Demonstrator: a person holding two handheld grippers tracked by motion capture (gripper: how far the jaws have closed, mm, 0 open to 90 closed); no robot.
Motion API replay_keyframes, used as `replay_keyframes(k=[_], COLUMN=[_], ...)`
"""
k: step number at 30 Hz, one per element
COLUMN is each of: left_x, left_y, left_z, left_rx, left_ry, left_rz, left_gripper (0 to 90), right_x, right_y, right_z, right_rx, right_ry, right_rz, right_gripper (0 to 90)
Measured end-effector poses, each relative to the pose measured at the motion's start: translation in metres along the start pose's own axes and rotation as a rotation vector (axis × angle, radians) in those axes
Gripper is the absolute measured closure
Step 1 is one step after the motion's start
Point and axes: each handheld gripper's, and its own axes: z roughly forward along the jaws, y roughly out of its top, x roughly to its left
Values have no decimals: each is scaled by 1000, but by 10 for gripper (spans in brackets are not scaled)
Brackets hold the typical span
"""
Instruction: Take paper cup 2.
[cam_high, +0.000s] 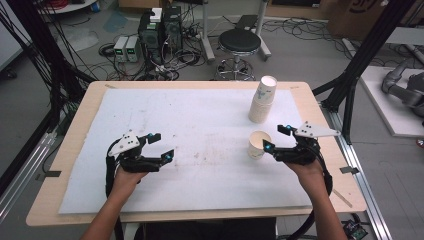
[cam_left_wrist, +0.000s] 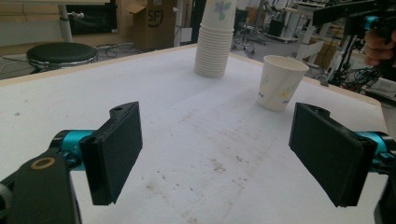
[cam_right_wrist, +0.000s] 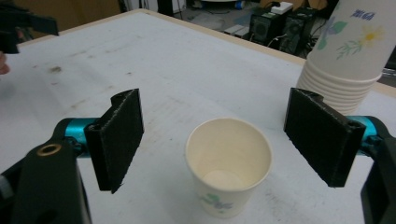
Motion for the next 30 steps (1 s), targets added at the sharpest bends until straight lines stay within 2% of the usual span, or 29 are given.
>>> replay_keyframes(k=[6, 13, 18, 21, 30], left_x=[1, 2, 2, 2, 3], left_y=[0, -1, -1, -1, -2], left_z=[0, 0, 0, 1, 1], left_rx=[0, 0, 2, 4, 1], left_ry=[0, -3, -6, -5, -5], left_rz=[-4, -6, -2, -3, -3], left_gripper=[174, 174, 174, 174, 174], right_x=[-14, -23, -32, -40, -58], right_y=[21, 38, 50, 56, 73], right_z=[14, 27, 34, 37, 50], right_rx=[16, 18, 29, 46, 86], right_ry=[-19, -36, -66, -83, -116], right_rz=[5, 18, 20, 34, 31], right_gripper=[202, 202, 203, 203, 202])
